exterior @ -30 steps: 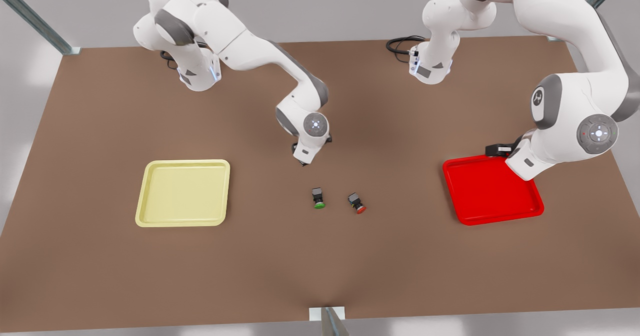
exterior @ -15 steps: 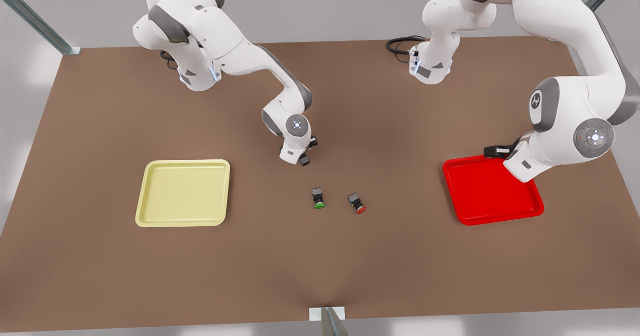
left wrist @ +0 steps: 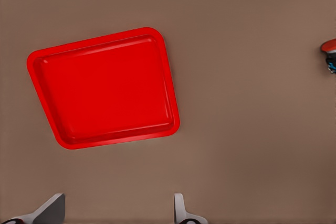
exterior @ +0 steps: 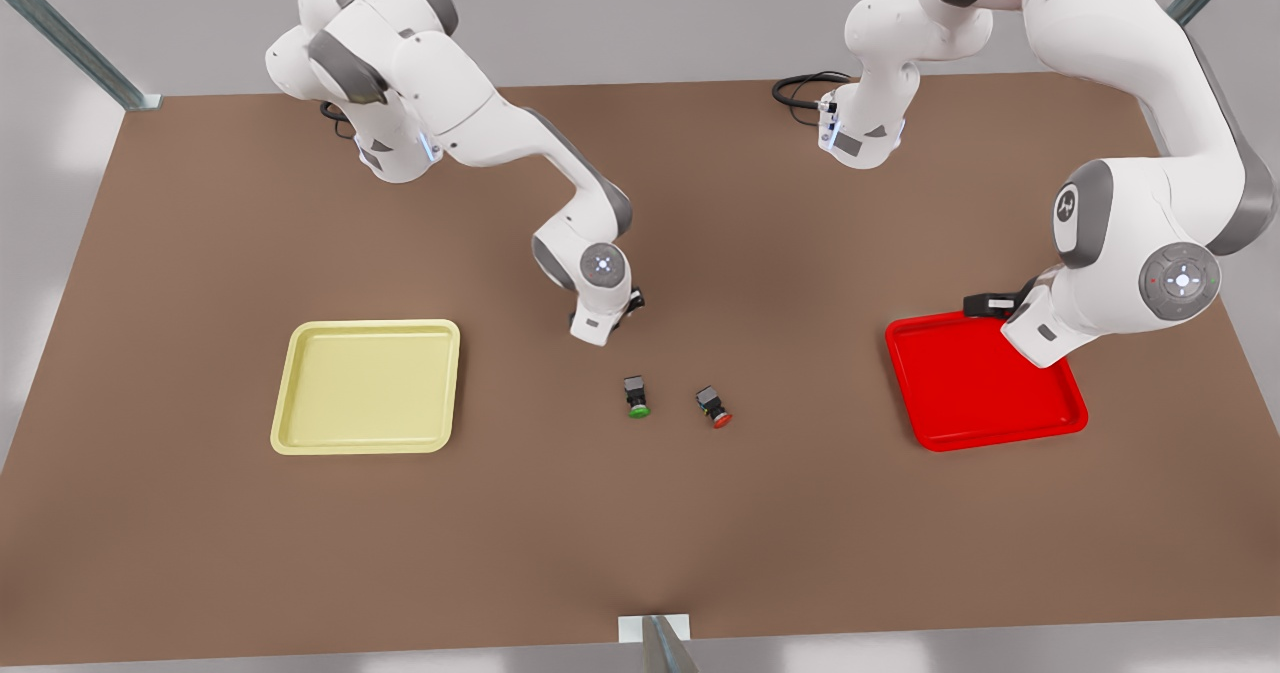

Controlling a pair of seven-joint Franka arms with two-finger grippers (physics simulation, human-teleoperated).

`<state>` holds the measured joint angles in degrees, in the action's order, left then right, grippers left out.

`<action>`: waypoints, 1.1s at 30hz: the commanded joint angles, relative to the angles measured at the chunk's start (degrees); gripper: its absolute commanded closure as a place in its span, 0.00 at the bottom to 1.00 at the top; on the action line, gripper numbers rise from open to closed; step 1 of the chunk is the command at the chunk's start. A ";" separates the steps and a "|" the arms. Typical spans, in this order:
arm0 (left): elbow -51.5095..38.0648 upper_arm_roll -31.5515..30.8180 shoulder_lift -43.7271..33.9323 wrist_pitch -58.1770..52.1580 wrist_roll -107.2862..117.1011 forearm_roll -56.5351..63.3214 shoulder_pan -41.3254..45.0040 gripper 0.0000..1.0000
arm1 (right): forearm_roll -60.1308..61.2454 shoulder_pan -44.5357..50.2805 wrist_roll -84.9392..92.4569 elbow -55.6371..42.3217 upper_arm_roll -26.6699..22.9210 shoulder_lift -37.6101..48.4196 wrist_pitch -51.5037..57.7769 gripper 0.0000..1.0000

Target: Place the switches on the corresponding trays according to their colors

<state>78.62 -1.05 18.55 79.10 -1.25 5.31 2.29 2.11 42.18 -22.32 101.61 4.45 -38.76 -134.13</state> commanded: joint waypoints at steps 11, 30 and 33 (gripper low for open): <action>-2.85 -1.32 6.67 5.54 17.32 -0.21 9.49 0.00 | 0.09 -0.26 -0.36 -1.32 -0.06 -0.53 0.27 0.45; -9.81 -0.44 29.71 25.49 47.21 -5.84 26.54 0.00 | 0.09 -8.34 0.17 3.77 0.03 9.13 5.28 0.52; -9.36 -1.49 30.50 29.35 48.44 -9.88 26.45 0.00 | -7.29 -27.14 7.46 17.13 0.29 21.01 5.19 0.52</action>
<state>69.02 -2.47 49.43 109.75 47.41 -1.42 29.22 -6.81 10.76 -12.07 118.66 5.25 -17.79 -129.03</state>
